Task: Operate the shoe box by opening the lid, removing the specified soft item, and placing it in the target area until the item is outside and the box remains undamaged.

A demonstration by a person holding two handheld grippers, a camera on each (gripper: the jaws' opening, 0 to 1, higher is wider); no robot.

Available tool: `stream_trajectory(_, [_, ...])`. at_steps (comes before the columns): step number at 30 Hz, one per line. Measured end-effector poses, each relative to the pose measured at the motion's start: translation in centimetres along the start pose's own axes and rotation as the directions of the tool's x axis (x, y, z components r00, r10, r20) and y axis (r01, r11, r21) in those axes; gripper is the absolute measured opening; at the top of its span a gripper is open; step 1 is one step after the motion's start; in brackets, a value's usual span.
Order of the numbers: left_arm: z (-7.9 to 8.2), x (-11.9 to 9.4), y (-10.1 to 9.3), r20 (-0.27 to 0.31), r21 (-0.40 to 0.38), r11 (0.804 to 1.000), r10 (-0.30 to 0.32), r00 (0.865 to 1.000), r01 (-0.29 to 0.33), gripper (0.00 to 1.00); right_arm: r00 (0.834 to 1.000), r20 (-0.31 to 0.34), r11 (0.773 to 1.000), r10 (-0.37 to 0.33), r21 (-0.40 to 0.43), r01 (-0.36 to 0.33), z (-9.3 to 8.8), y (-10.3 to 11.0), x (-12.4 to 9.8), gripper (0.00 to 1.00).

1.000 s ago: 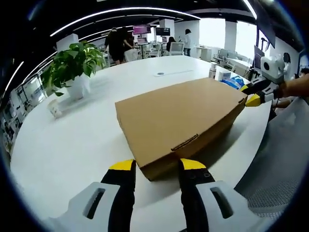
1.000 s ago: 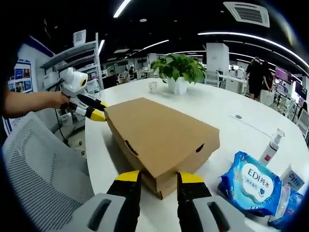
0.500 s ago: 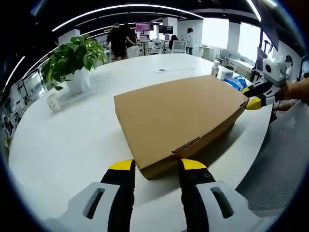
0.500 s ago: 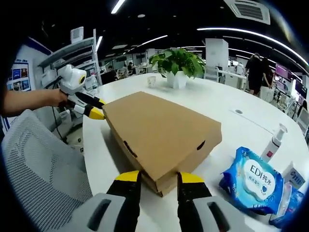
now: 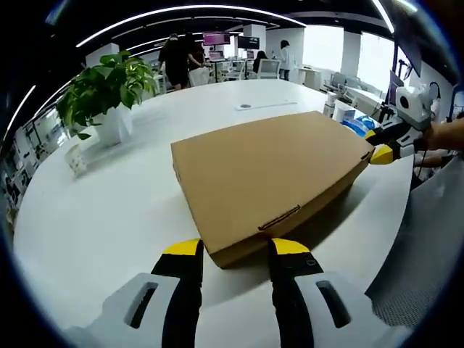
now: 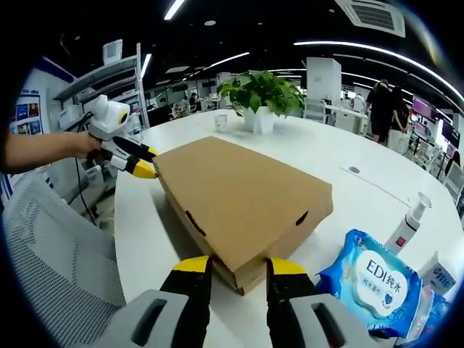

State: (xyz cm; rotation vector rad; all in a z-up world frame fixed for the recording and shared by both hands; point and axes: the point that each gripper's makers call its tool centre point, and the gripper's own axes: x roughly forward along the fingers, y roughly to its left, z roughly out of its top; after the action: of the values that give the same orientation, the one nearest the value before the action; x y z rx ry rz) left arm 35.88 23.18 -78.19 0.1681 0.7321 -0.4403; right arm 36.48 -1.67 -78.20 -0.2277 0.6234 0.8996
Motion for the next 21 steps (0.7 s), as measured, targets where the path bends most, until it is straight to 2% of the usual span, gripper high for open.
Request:
stream_trajectory(13, [2.3, 2.6, 1.0, 0.001, -0.013, 1.000, -0.001, 1.000, 0.001, 0.36, 1.000, -0.025, 1.000, -0.016, -0.020, 0.015, 1.3, -3.6, 1.6, 0.27])
stream_trajectory(21, [3.1, 4.1, 1.3, -0.010, -0.014, 1.000, -0.016, 1.000, 0.016, 0.35, 0.999, -0.041, 0.999, -0.026, -0.026, 0.024, 1.8, -5.3, 2.1, 0.27])
